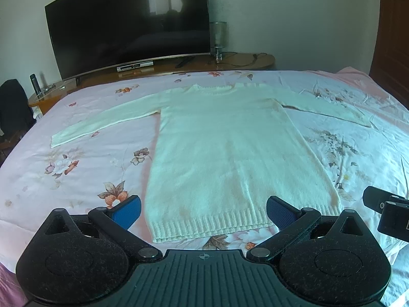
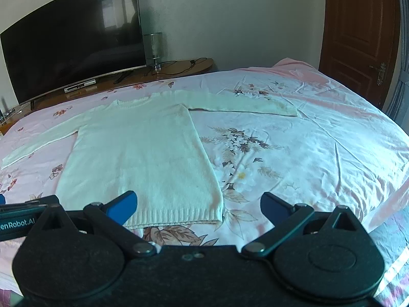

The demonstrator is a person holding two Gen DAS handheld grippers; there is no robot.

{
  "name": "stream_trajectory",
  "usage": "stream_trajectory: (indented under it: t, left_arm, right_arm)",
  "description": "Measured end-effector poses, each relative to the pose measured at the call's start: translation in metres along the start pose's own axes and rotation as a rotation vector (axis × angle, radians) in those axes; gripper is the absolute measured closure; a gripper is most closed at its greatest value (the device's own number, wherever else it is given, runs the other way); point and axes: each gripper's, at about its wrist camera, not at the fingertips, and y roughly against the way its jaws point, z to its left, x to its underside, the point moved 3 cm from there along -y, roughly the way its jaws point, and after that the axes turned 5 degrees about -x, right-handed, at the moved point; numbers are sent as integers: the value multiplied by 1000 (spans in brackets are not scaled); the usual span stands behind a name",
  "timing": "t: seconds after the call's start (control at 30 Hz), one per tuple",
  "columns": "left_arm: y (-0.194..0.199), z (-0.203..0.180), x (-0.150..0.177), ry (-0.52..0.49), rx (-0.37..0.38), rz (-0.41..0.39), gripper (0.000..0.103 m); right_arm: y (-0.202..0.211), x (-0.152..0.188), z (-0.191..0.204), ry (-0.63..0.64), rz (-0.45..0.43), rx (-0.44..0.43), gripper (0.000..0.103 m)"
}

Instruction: Fold small clothes

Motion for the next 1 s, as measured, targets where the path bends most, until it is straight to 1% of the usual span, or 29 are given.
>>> stream_trajectory:
  t: [1.0]
  left_arm:
    - [-4, -5, 0, 7, 3, 16, 0]
  right_arm:
    - [-11, -3, -2, -2, 23, -15, 0]
